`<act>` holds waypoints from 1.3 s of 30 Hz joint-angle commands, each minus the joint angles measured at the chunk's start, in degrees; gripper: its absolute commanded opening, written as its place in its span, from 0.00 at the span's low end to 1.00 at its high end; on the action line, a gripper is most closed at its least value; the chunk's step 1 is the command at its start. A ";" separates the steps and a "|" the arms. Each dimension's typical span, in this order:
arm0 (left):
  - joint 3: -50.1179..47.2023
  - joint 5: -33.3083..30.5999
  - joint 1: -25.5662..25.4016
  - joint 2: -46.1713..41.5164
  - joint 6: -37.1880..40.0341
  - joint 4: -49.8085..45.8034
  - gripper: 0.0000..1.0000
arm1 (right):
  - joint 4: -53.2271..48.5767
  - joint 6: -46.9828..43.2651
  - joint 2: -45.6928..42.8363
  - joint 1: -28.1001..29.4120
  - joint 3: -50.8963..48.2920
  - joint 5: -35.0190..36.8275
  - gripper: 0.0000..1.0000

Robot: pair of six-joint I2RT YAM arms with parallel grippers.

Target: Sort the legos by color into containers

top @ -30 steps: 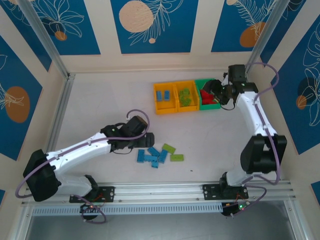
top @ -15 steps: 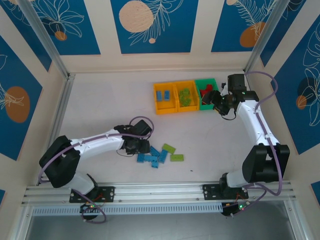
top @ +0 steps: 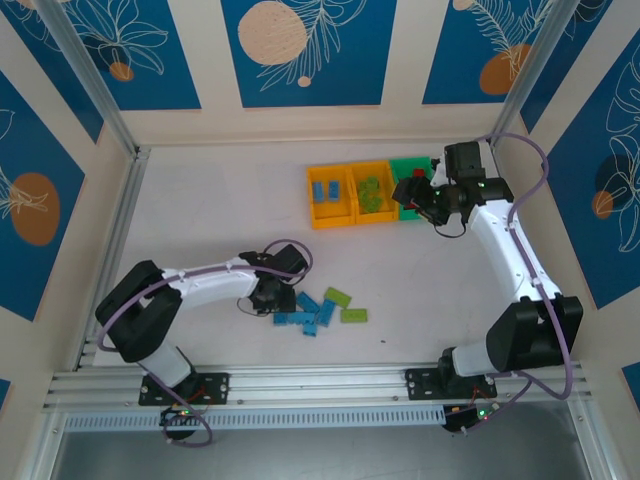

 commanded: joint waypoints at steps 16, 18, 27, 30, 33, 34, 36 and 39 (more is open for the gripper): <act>44.50 -15.17 3.93 15.98 14.52 4.42 0.26 | -1.74 3.25 -5.43 4.69 1.57 2.33 0.70; 53.10 -15.16 6.10 22.79 14.77 3.27 0.25 | -2.58 2.85 -6.36 4.98 1.32 2.95 0.70; 81.80 -12.05 10.43 42.27 18.34 -2.96 0.51 | -6.12 0.79 -11.14 5.50 0.19 5.97 0.72; 79.85 -11.42 10.44 38.76 18.80 -2.50 0.53 | -6.40 0.44 -11.85 6.71 -0.68 6.66 0.73; 70.01 -9.74 10.37 29.89 18.51 2.06 0.53 | -6.72 -0.66 -11.87 10.16 -2.40 9.21 0.74; 65.47 -8.92 10.39 25.83 18.40 4.38 0.53 | -6.88 -1.09 -11.78 11.69 -3.01 10.28 0.73; 57.42 -7.73 10.27 17.87 18.83 7.61 0.53 | -6.81 -2.12 -11.77 15.20 -4.26 11.61 0.73; 43.61 -7.79 10.00 4.14 21.70 11.93 0.52 | -5.47 -2.67 -11.50 21.77 -6.73 12.25 0.73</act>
